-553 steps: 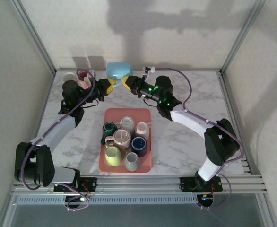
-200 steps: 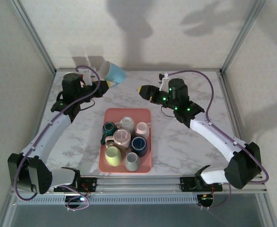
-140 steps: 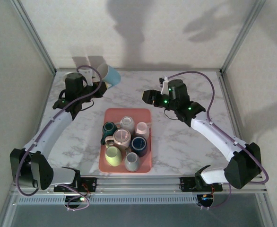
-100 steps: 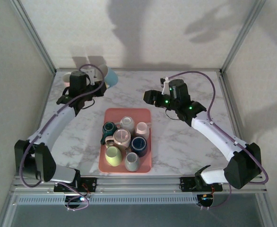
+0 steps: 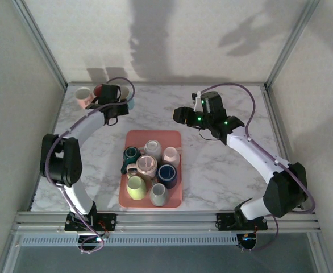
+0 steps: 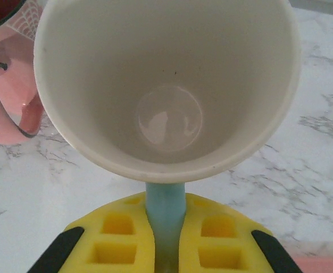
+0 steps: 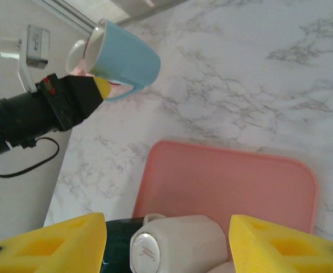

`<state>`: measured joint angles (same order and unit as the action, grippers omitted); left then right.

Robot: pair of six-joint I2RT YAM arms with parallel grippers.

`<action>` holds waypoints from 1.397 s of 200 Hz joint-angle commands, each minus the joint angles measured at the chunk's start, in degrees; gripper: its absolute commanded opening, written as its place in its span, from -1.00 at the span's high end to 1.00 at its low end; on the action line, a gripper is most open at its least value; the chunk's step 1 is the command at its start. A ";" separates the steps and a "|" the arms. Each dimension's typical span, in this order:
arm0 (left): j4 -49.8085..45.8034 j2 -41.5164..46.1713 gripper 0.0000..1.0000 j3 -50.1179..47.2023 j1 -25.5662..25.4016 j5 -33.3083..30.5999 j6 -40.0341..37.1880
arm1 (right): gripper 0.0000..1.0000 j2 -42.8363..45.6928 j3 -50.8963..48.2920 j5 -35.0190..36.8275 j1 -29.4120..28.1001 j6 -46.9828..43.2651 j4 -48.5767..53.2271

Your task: Turn the mug right side up

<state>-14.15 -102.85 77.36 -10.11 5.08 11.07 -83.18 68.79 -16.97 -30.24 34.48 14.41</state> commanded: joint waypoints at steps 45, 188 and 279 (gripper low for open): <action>3.25 -8.55 1.00 9.74 -0.61 -7.21 -3.26 | -0.20 -5.26 4.79 -5.65 2.67 -1.16 -0.64; 4.70 -17.15 0.73 14.37 -0.67 -11.50 -3.17 | -0.26 -9.36 6.00 -10.19 5.43 -0.38 -2.77; 3.10 -8.10 0.04 9.34 -0.77 -7.80 -1.09 | -0.33 -5.17 5.24 -7.21 5.53 -2.87 2.64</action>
<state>-10.96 -118.54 88.95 -10.41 -4.08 8.58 -91.66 73.19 -25.50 -24.99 33.78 13.98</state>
